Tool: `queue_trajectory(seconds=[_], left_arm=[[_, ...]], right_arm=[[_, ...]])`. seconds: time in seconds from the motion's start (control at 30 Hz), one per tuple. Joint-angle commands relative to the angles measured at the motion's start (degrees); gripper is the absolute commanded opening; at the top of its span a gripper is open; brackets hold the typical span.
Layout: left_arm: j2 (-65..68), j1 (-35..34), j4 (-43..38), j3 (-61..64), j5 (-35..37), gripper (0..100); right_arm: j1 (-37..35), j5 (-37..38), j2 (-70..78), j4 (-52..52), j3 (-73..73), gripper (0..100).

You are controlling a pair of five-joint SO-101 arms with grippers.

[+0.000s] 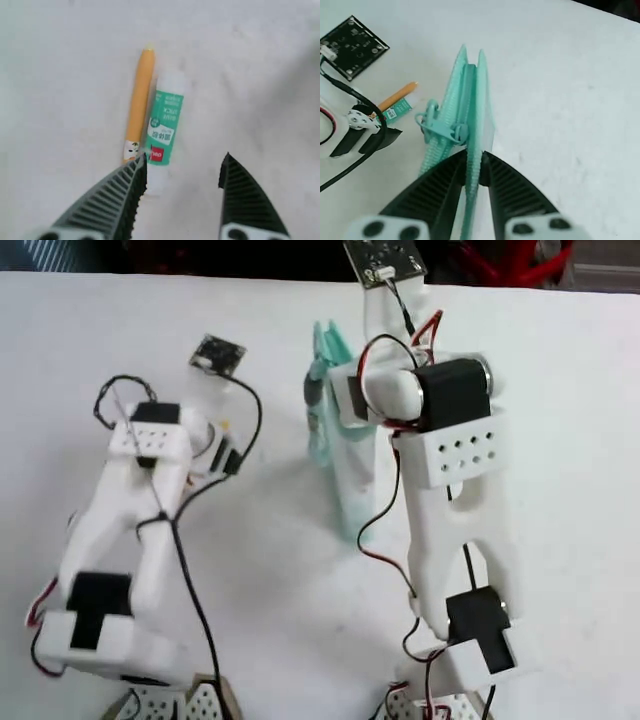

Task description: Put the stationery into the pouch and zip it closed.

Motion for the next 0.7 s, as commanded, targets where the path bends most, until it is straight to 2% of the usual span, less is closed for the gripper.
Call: queue_trajectory(seconds=[0.0, 0.4, 0.5, 0.67], left_arm=[[3.12, -0.31, -3.96, -2.73, -3.08, 24], [15.96, -2.33, -5.71, -11.16, -2.20, 24], [17.80, -1.89, -2.90, -14.24, -2.29, 24], [20.35, -0.57, 1.93, -18.64, -2.46, 16]], right_arm=[[0.57, 0.62, -0.92, -0.13, -0.35, 1.8], [0.57, 0.62, -0.57, -0.22, -0.35, 1.8], [0.57, 0.62, -0.57, -0.22, -0.35, 1.8], [0.57, 0.62, -0.57, -0.22, -0.35, 1.8]])
